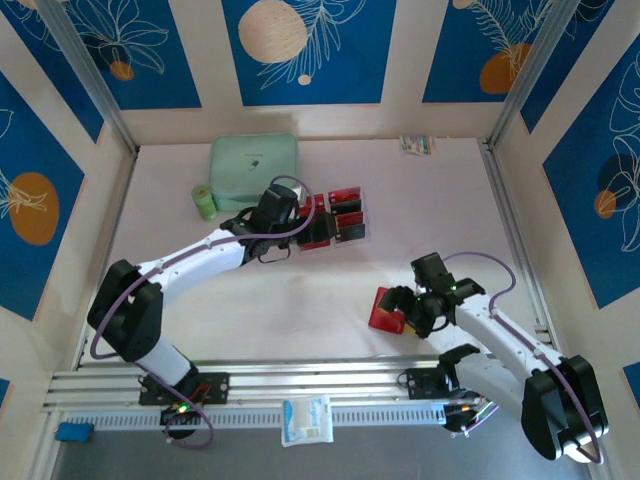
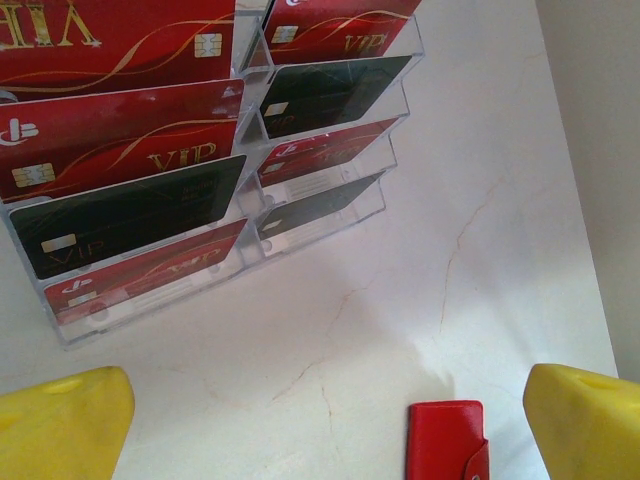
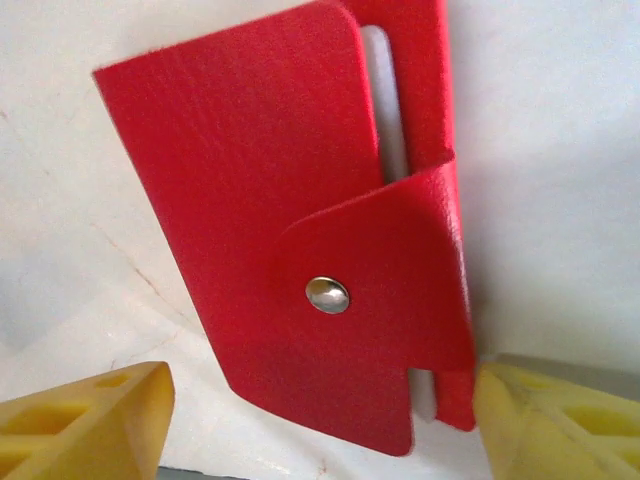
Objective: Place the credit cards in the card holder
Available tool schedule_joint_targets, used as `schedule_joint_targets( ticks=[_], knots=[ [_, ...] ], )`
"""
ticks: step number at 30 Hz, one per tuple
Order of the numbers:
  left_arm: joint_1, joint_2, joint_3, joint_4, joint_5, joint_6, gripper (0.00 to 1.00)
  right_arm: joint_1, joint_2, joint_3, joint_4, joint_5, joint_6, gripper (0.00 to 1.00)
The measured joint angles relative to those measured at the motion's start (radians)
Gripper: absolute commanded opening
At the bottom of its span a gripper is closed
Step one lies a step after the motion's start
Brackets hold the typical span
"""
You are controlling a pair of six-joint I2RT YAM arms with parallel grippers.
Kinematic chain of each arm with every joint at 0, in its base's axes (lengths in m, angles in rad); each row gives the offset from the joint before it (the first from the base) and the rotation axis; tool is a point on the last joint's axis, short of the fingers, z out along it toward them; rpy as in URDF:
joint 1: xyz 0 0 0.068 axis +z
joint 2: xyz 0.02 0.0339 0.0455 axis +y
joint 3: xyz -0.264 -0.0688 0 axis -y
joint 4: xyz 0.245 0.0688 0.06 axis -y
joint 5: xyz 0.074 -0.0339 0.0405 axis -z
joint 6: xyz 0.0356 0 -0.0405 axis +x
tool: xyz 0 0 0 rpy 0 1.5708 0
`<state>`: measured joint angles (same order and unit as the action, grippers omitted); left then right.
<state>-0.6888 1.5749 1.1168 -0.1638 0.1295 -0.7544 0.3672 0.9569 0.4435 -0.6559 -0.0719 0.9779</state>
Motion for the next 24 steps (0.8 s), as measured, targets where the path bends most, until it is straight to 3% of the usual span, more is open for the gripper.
schedule_joint_targets(
  ticks=[17, 24],
  knots=[
    [-0.003, 0.000, 0.000, 0.000, -0.001, 0.000, 1.00, 0.006, -0.024, -0.054, 0.077, -0.038, 0.029, 0.71],
    [-0.011, 0.000, 0.000, 0.000, -0.004, 0.000, 1.00, 0.017, -0.024, -0.073, 0.116, -0.041, 0.053, 0.59]
  ],
)
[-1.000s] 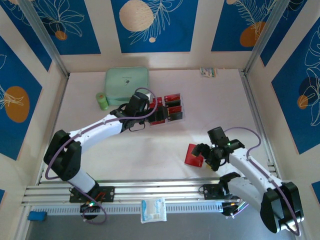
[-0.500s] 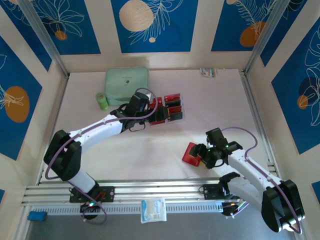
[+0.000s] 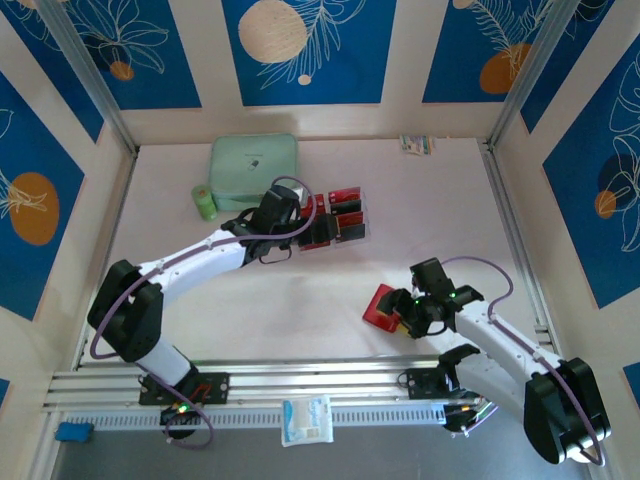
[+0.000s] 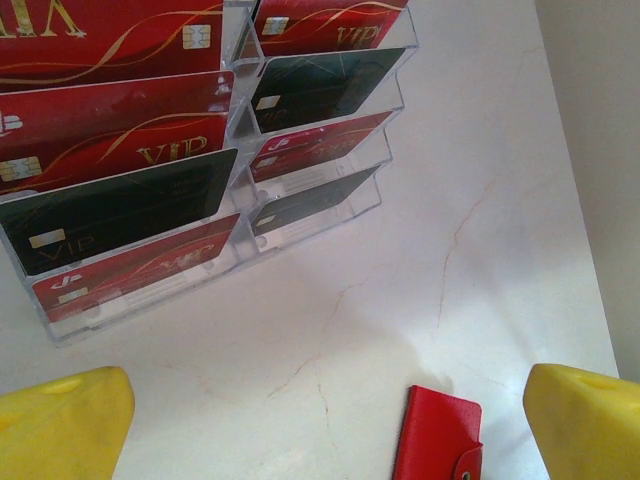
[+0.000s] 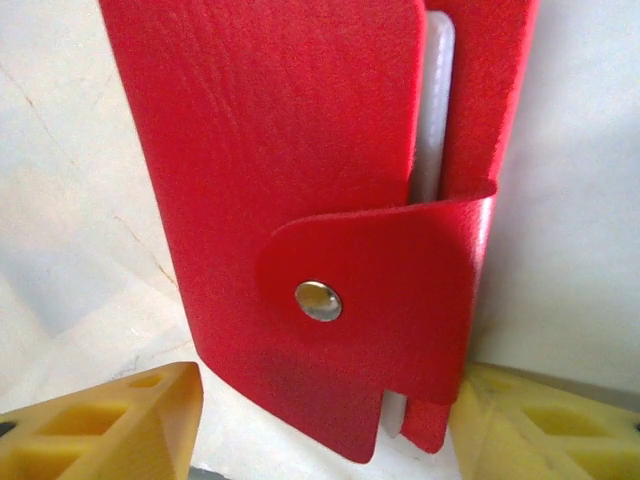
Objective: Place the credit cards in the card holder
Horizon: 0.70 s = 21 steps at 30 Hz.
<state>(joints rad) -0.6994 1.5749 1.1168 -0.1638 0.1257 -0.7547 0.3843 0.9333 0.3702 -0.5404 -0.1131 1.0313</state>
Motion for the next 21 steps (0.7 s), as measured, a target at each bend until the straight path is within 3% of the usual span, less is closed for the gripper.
schedule_joint_targets(
  ticks=[4, 6, 9, 21],
  knots=[
    [-0.003, 0.000, 0.000, 0.000, -0.001, 0.000, 1.00, 0.001, -0.001, -0.024, 0.016, 0.001, 0.018, 0.48],
    [-0.004, 0.000, 0.000, 0.000, -0.004, 0.000, 1.00, 0.001, -0.001, -0.028, 0.016, 0.007, 0.026, 0.35],
    [-0.004, 0.000, 0.000, 0.000, -0.005, 0.000, 1.00, -0.002, -0.011, -0.044, 0.016, 0.016, 0.050, 0.00],
    [-0.003, -0.044, -0.044, -0.028, -0.035, 0.002, 1.00, -0.013, -0.105, 0.015, 0.087, -0.095, -0.033, 0.00]
  ],
)
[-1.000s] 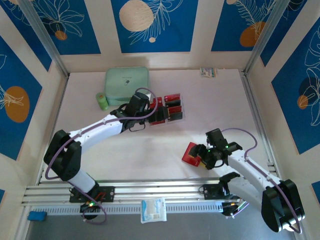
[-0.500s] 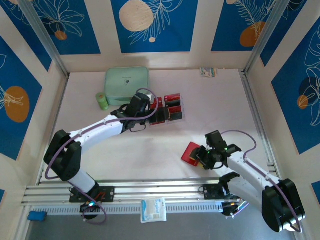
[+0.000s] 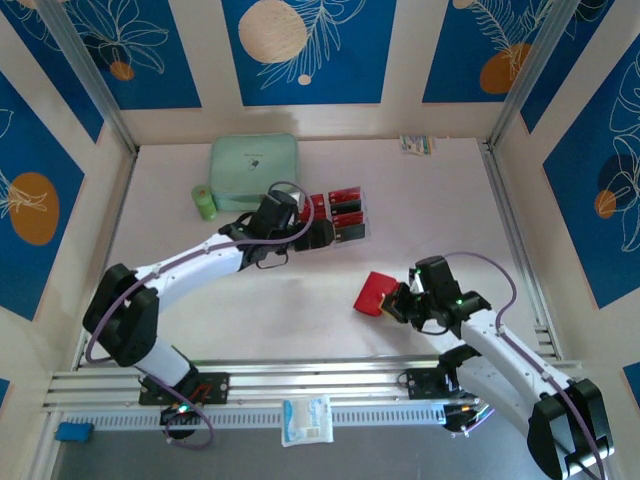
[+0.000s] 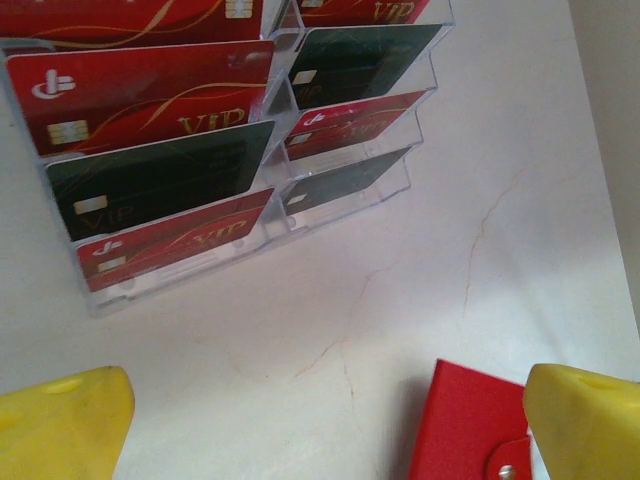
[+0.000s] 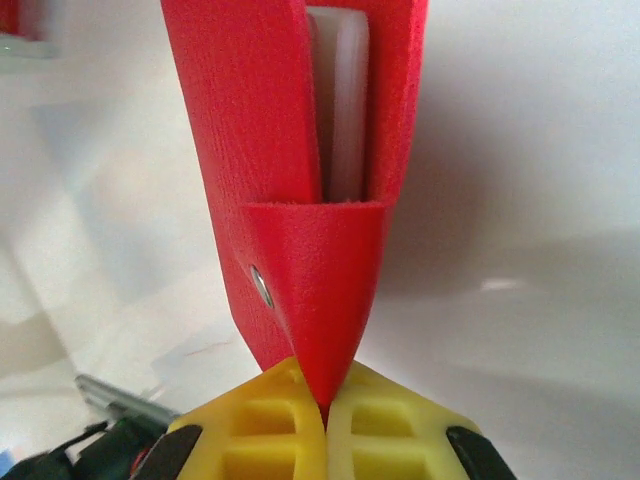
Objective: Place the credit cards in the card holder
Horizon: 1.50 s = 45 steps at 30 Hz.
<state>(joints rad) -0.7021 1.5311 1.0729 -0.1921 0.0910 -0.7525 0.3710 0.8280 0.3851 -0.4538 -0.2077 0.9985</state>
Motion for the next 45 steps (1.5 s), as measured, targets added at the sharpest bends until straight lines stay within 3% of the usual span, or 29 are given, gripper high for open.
schedule_joint_targets(
  ticks=[10, 18, 26, 35, 45],
  knots=[
    [0.132, -0.131, -0.090, 0.013, 0.082, -0.009, 1.00, 0.024, 0.236, 0.302, 0.121, -0.236, -0.147, 0.00],
    [0.206, -0.171, -0.191, 0.174, 0.236, -0.107, 1.00, 0.103, 0.405, 0.439, 0.239, -0.405, -0.208, 0.00],
    [0.221, -0.196, -0.222, 0.275, 0.294, -0.153, 1.00, 0.146, 0.530, 0.493, 0.287, -0.434, -0.210, 0.00],
    [0.283, -0.310, -0.265, 0.258, 0.294, -0.149, 1.00, 0.156, 0.590, 0.502, 0.363, -0.463, -0.205, 0.00],
    [0.302, -0.308, -0.263, 0.235, 0.314, -0.128, 1.00, 0.160, 0.622, 0.501, 0.441, -0.478, -0.171, 0.00]
  ],
)
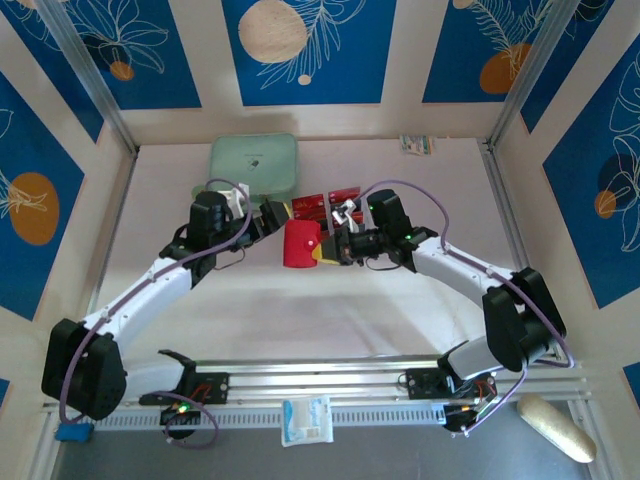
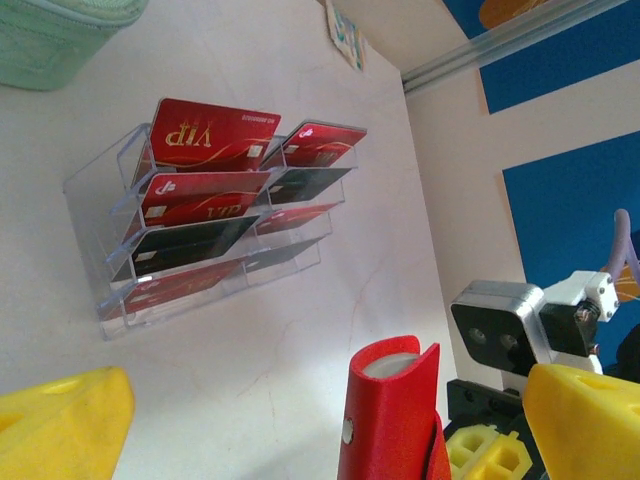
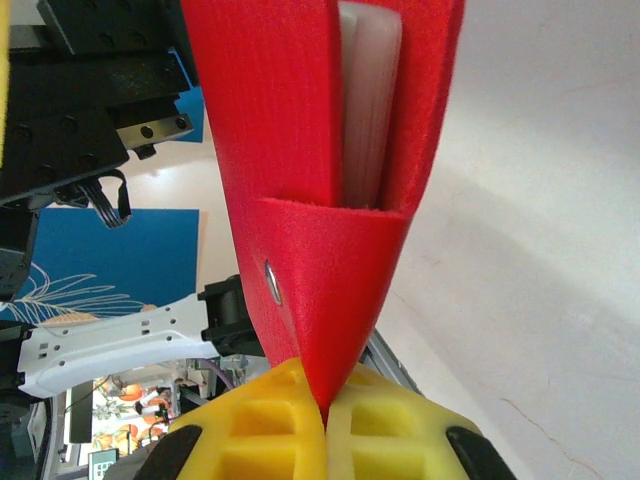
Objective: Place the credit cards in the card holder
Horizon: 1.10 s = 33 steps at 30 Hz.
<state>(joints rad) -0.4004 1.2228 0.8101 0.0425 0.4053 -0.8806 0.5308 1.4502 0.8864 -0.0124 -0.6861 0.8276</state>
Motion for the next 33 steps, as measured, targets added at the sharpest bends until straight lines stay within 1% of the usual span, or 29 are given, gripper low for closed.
schedule_joint_targets(
  ticks=[4, 7, 11, 16, 26, 31, 33],
  knots=[
    [0.000, 0.026, 0.000, 0.008, 0.032, -0.002, 0.99, 0.000, 0.003, 0.000, 0.025, -0.008, 0.018, 0.00],
    [0.000, 0.048, 0.000, 0.037, 0.056, -0.009, 0.94, 0.000, 0.006, 0.000, 0.036, -0.018, 0.022, 0.00],
    [0.000, 0.078, 0.000, 0.084, 0.095, -0.027, 0.85, 0.000, 0.011, 0.000, 0.050, -0.024, 0.029, 0.00],
    [0.000, 0.102, 0.000, 0.131, 0.129, -0.046, 0.78, 0.000, 0.014, 0.000, 0.056, -0.026, 0.039, 0.00],
    [-0.004, 0.110, -0.021, 0.206, 0.166, -0.079, 0.58, 0.007, 0.026, 0.000, 0.073, -0.025, 0.049, 0.00],
    [-0.011, 0.118, -0.040, 0.223, 0.172, -0.089, 0.45, 0.007, 0.026, 0.000, 0.076, -0.025, 0.056, 0.00],
    [-0.016, 0.122, -0.045, 0.232, 0.172, -0.091, 0.38, 0.007, 0.026, 0.000, 0.078, -0.025, 0.057, 0.00]
  ],
)
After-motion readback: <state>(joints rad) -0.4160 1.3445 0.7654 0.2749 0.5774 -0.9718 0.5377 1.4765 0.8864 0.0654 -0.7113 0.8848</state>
